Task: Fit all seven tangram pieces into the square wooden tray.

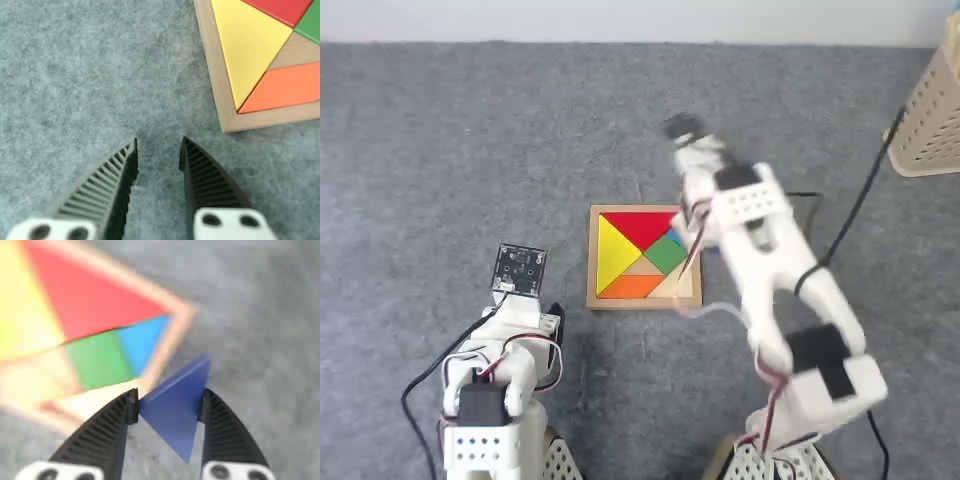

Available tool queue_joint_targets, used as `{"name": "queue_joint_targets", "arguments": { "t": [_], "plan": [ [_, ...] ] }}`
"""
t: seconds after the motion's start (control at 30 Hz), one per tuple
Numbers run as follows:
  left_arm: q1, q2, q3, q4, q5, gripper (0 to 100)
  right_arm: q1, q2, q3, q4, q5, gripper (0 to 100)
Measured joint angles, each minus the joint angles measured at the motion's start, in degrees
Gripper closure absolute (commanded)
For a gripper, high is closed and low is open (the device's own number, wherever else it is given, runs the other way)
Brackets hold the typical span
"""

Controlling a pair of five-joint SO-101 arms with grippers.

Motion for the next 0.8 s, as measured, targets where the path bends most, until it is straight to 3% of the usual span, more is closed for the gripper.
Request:
{"name": "queue_joint_targets", "arguments": {
  "t": [0.17,0.3,0.57,0.8],
  "plan": [
    [0.0,0.0,0.0,0.0,0.0,87,-8.6,-6.0,10.8,-4.5,20.4,89.0],
    [0.0,0.0,0.0,0.0,0.0,87,-10.8,-7.0,13.6,-6.8,32.9,88.7],
    [0.0,0.0,0.0,0.0,0.0,87,-11.5,-7.0,13.6,-7.3,45.6,88.1],
    [0.0,0.0,0.0,0.0,0.0,87,-14.0,-7.0,13.6,-7.3,50.5,82.7]
  ]
}}
